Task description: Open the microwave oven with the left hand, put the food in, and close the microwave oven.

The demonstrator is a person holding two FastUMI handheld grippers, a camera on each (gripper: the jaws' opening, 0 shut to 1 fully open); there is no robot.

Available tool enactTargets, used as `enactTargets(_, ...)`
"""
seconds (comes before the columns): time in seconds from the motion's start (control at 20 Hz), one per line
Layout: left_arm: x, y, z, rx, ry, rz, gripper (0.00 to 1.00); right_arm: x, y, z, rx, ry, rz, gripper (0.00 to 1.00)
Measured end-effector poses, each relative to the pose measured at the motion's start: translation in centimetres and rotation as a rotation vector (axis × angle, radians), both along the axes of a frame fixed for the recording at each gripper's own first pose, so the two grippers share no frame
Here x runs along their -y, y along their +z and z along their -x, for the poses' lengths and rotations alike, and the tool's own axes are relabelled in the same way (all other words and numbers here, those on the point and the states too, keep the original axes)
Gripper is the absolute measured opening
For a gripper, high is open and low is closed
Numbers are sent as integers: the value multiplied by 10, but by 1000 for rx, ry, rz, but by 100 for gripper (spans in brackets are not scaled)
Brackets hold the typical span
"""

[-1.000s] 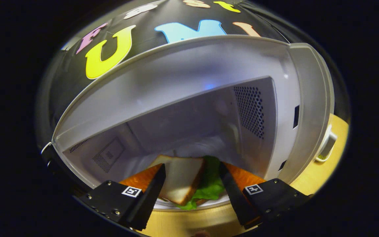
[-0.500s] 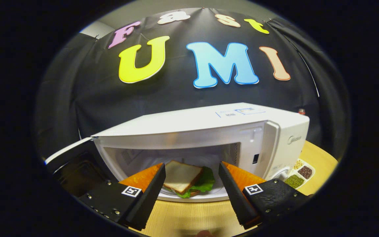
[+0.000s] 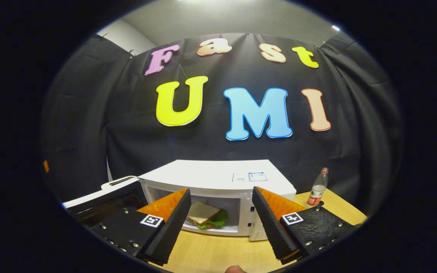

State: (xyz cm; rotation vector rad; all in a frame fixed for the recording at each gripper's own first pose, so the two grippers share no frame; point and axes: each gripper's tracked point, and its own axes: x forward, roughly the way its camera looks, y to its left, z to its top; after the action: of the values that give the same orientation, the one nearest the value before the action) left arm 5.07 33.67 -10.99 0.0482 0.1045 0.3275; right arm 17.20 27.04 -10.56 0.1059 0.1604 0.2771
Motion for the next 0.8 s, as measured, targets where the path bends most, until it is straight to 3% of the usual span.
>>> enactTargets(0.1, 1, -8, 3, -8, 5, 5, 94, 9, 16, 16, 17, 4, -11, 98)
enactTargets(0.45, 12, -47, 20, -60, 14, 50, 96, 37, 46, 40, 71, 16, 15, 98)
enactTargets(0.55, 21, -60, 22, -75, 1, 74, 83, 44, 51, 41, 82, 18, 22, 98)
enactTargets(0.7, 28, -73, 20, -110, -4, 70, 45, 56, 54, 48, 81, 12, 21, 98)
enactTargets(0.75, 35, -80, 22, -123, -13, 76, 40, 60, 55, 49, 78, 13, 16, 98)
enactTargets(0.8, 39, -84, 23, -131, -24, 83, 45, 63, 56, 50, 77, 12, 12, 98)
